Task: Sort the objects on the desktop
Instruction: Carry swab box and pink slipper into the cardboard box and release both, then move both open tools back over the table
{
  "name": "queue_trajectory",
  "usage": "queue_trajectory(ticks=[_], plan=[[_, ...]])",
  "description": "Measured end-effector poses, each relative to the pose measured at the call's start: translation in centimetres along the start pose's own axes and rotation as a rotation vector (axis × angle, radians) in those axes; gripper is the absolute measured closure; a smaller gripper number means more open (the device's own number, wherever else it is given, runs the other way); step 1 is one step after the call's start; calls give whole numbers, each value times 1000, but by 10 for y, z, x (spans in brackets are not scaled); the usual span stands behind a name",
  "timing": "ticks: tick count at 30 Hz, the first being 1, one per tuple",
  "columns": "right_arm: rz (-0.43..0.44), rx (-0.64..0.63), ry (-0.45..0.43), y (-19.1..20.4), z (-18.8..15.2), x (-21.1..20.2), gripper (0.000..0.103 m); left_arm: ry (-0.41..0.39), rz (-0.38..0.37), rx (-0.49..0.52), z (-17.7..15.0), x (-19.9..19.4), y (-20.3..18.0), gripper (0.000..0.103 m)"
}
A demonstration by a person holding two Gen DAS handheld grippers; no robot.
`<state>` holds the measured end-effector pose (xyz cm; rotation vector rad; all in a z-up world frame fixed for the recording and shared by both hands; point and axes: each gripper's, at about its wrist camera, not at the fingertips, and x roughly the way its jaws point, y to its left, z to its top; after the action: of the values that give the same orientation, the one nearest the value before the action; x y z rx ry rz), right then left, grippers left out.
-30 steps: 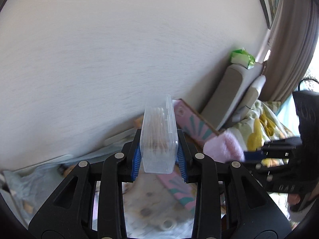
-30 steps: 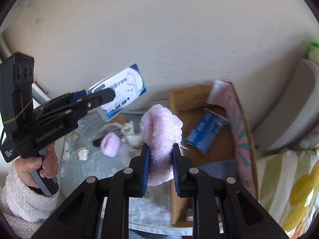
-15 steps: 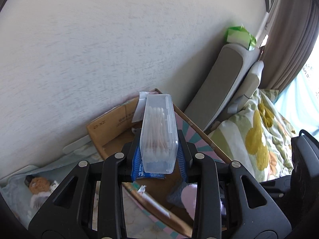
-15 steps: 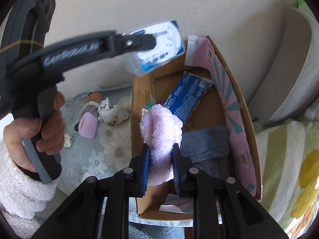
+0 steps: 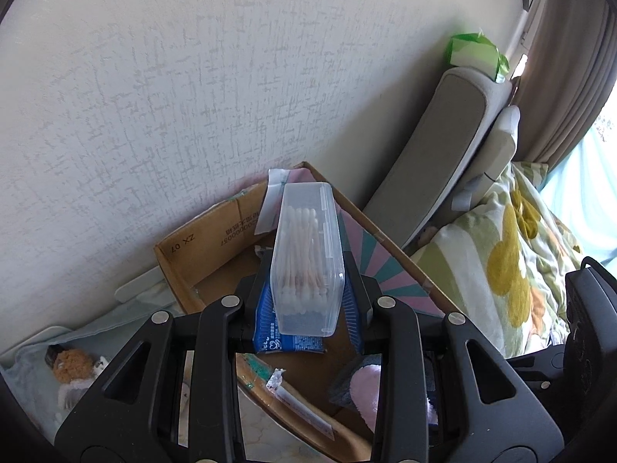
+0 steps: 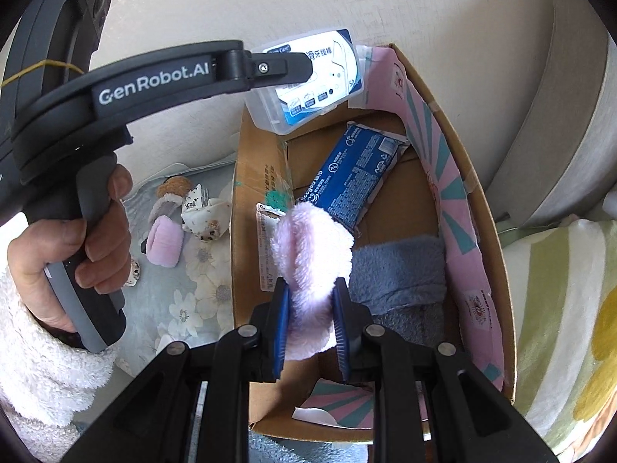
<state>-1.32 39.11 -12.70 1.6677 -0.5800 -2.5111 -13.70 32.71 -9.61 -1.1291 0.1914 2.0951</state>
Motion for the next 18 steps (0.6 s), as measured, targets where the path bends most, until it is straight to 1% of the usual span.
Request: queue_trajectory(ticks=[2,3,4,5,6,7,8,10,13,18], plan=[[7,-7,2,1,2,1,80,9,-14,2,1,1,0,73],[5,-13,3,1,2,2,76,20,-14,-3,1,2,0,70],[-6,-15,4,3,0,4,69,38,-3,-7,2,4,0,65],[-19,-14,9,4,1,5,62,54,15,-7,3,5,0,46],[-33,-6,16,3,1,7,52,67,44,-5,4,6,0,15],[-39,4,15,3,0,5,47,59,64,-3,4,5,0,4],[-41,16,13,2,0,4,44,30,75,-1,3,0,0,0],[-54,38,22,0,-2,5,25,13,53,-3,2,-6,1,0],[-83,44,3,0,-6,2,24,23,65,-3,0,-10,2,0],[-85,66,-13,4,-12,-3,24,17,85,13,-3,-24,8,0]])
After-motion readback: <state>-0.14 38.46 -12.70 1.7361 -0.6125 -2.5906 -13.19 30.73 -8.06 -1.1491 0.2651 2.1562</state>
